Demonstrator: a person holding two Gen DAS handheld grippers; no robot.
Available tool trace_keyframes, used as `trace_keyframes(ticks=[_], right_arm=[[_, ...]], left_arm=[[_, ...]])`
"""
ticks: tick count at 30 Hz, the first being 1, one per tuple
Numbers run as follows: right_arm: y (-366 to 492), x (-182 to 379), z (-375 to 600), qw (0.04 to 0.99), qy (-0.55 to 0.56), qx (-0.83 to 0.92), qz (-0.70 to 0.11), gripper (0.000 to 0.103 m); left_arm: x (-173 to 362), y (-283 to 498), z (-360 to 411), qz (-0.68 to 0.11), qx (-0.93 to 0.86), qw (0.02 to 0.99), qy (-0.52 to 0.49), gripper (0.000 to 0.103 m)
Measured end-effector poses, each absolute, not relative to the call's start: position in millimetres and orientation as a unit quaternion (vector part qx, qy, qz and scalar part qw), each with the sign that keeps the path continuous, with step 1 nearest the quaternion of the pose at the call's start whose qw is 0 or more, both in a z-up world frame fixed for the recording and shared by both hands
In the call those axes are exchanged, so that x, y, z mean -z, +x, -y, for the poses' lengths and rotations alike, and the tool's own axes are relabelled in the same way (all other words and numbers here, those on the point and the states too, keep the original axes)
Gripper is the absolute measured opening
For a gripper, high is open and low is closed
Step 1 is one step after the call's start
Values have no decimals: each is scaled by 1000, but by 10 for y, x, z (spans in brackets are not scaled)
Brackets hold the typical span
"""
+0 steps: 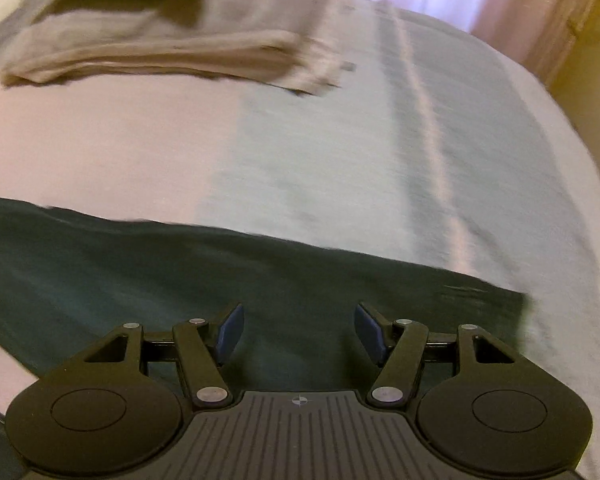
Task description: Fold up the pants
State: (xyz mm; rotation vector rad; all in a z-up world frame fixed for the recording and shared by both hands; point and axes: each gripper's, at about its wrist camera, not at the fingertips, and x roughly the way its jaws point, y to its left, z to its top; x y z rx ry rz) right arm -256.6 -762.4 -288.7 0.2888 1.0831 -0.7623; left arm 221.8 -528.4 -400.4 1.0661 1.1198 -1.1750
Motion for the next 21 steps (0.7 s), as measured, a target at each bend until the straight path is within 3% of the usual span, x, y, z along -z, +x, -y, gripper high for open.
trace_keyframes(ticks=[7,14,15,16,17,21], right_arm=[[-3330,2938,8721,754,131,402,-503,59],[-3793,3458,9619,768,197,344,-504,58],[-3868,3503,9683,772,220,329,-497,52],[-3935,3508,9689,777,239,320,-486,30],[-3998,3469,9694,785,243,310,-478,20],[-4145,3049,9686,803,243,307,-450,10]], left_arm=[[3959,2166,5118,-481,469,605,426,5],[4009,1849,5034,-459,418,640,452,6],[4026,1803,5025,-458,412,641,458,5],[4029,1760,4983,-460,406,640,462,5],[4010,1707,4953,-465,403,636,465,4],[3658,1645,4948,-456,394,647,467,2]])
